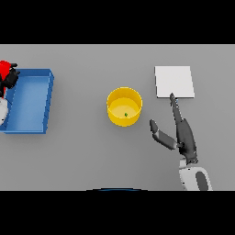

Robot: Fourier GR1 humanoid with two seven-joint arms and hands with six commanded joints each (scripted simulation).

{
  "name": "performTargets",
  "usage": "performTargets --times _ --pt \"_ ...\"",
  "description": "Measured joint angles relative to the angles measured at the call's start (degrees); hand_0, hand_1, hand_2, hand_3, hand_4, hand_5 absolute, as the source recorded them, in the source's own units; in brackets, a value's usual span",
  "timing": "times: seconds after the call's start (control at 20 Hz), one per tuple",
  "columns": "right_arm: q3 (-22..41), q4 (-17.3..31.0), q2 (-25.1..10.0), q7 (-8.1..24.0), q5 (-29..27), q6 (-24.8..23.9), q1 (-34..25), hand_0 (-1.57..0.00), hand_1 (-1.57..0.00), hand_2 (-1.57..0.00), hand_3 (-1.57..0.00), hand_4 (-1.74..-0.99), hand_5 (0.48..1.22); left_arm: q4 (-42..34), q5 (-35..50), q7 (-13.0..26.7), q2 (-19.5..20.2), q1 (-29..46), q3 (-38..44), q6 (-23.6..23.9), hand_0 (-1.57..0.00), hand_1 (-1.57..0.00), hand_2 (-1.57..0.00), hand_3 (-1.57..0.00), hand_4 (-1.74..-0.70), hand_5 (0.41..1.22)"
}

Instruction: Pick up the red beaker and tilt it to pour out 1 green nut into yellow bowl. Pick up the yellow bowl and place it on the metallic measuring scale.

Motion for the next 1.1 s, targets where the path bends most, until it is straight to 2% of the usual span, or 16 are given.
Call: performTargets --times 0.1,0.2,0.25,0.3,0.35,0.4,0.5,0.65,0.75,0.9,0.95,1.0,1.05,1.1 --pt "-0.03 -0.29 0.07 1.1 0.12 -0.15 0.13 0.0 0.0 0.0 0.0 -1.021 0.636 -1.41 -0.69 0.05 0.58 1.51 -2.09 1.18 -1.57 -1.57 -1.57 -1.56 -1.65 0.941" --pt "0.11 -0.5 0.18 1.44 0.48 -0.41 -0.09 0.0 0.0 0.0 0.0 -1.017 0.635 -2.76 -0.68 0.74 1.63 2.52 -3.67 1.04 -1.57 -1.57 -1.56 -1.54 -1.4 0.848" --pt "0.21 -0.56 0.15 1.14 0.57 -0.38 0.23 0.0 0.0 0.0 0.0 -1.012 0.634 -3.8 -1.2 1.58 2.15 3.34 -4.19 0.83 -1.57 -1.54 -1.5 -1.47 -1.28 0.81" --pt "-0.02 -0.72 -0.06 1.45 0.29 -0.26 0.27 0.0 0.0 0.0 0.0 -1.009 0.634 -4.45 -1.12 1.37 2.76 4.42 -4.42 0.16 -1.5 -1.38 -1.35 -1.31 -1.16 0.78" --pt "-0.03 -0.9 -0.13 0.02 -0.36 0.2 0.97 0.0 0.0 0.0 0.0 -1.007 0.635 -5.77 -0.84 1.32 3.58 4.78 -4.31 -0.47 -1.39 -1.22 -1.21 -1.14 -1.07 0.749" --pt "-0.14 0.02 -0.01 -0.03 -0.45 0.16 1.12 0.0 0.0 0.0 0.0 -1.004 0.636 -6.79 -0.72 0.94 3.87 5.28 -4.55 -0.94 -1.21 -1.0 -1.02 -0.95 -1.0 0.72" --pt "-0.46 -0.17 0.05 0.24 -0.85 0.06 0.25 0.0 0.0 0.0 0.0 -1.005 0.634 -6.79 -0.18 2.12 3.96 5.37 -4.64 -1.81 -0.77 -0.64 -0.65 -0.61 -0.92 0.677" --pt "-0.4 -0.22 -0.07 0.11 -0.68 0.05 0.08 0.0 0.0 0.0 0.0 -1.011 0.639 -4.47 -1.57 1.67 3.97 4.31 -6.73 -5.08 -0.39 -0.33 -0.33 -0.31 -0.84 0.657" --pt "-0.19 -0.31 -0.08 0.02 -0.4 0.05 0.21 0.0 0.0 0.0 0.0 -1.012 0.639 -4.13 -1.58 -0.04 3.91 4.46 -7.16 -6.23 -0.25 -0.21 -0.21 -0.2 -0.81 0.657" --pt "-0.29 -0.06 -0.65 0.59 -0.23 0.35 -0.13 0.0 0.0 0.0 0.0 -1.021 0.64 -2.54 -1.61 -1.8 3.22 4.3 -7.03 -6.14 -0.13 -0.11 -0.11 -0.1 -0.79 0.649" --pt "-0.01 -0.06 -0.68 1.36 0.26 0.4 -0.21 0.0 0.0 0.0 0.0 -1.02 0.64 -2.25 -1.81 -2.1 2.62 3.68 -7.09 -5.75 -0.1 -0.08 -0.09 -0.08 -0.78 0.651" --pt "0.79 -0.03 -0.68 3.53 2.11 0.02 -0.73 0.0 0.0 0.0 0.0 -1.014 0.666 -2.85 -2.15 -2.83 3.08 3.7 -7.02 -5.33 -0.08 -0.07 -0.07 -0.07 -0.77 0.655" --pt "1.22 0.04 -2.18 2.89 2.06 2.0 -1.71 0.0 0.0 0.0 0.0 -1.005 0.669 -3.24 -2.35 -3.43 3.16 4.12 -7.02 -4.74 -0.07 -0.05 -0.06 -0.05 -0.76 0.657" --pt "1.44 0.48 -3.92 4.08 2.0 4.26 -3.79 0.0 0.0 0.0 0.0 -1.022 0.674 -3.47 -2.65 -3.85 3.2 4.19 -7.19 -4.44 -0.05 -0.04 -0.04 -0.04 -0.76 0.659"
